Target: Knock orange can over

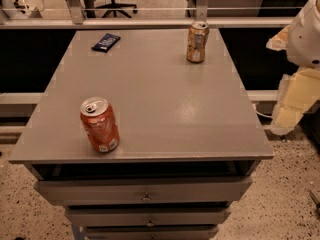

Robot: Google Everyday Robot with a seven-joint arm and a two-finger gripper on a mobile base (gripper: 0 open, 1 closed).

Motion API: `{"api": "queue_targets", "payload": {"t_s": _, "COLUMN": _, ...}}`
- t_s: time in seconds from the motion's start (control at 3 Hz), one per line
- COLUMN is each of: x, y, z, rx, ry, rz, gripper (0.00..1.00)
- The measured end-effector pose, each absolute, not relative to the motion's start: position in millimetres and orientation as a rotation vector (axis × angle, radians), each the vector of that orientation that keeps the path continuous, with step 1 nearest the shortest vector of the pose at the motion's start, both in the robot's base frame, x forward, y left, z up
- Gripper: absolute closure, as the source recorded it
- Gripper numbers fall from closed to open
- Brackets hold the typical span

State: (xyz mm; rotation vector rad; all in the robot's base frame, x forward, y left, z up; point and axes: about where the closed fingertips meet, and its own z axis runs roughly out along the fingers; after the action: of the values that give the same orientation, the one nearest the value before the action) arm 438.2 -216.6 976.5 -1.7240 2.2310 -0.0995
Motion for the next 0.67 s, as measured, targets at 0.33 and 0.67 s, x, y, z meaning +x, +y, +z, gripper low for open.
{"api": "queue_targets", "payload": {"t_s": 0.33, "x": 441.3, "y": -217.2, "z": 977.3, "rx": -1.718, "ry": 2.215, "rz": -0.108, "gripper": 0.0}}
{"api": "queue_targets", "payload": {"t_s": 0.67, "x": 480.9, "y": -230.1, "z": 970.2, "rx": -1.673, "ry": 2.147, "rz": -0.121, "gripper": 0.0}}
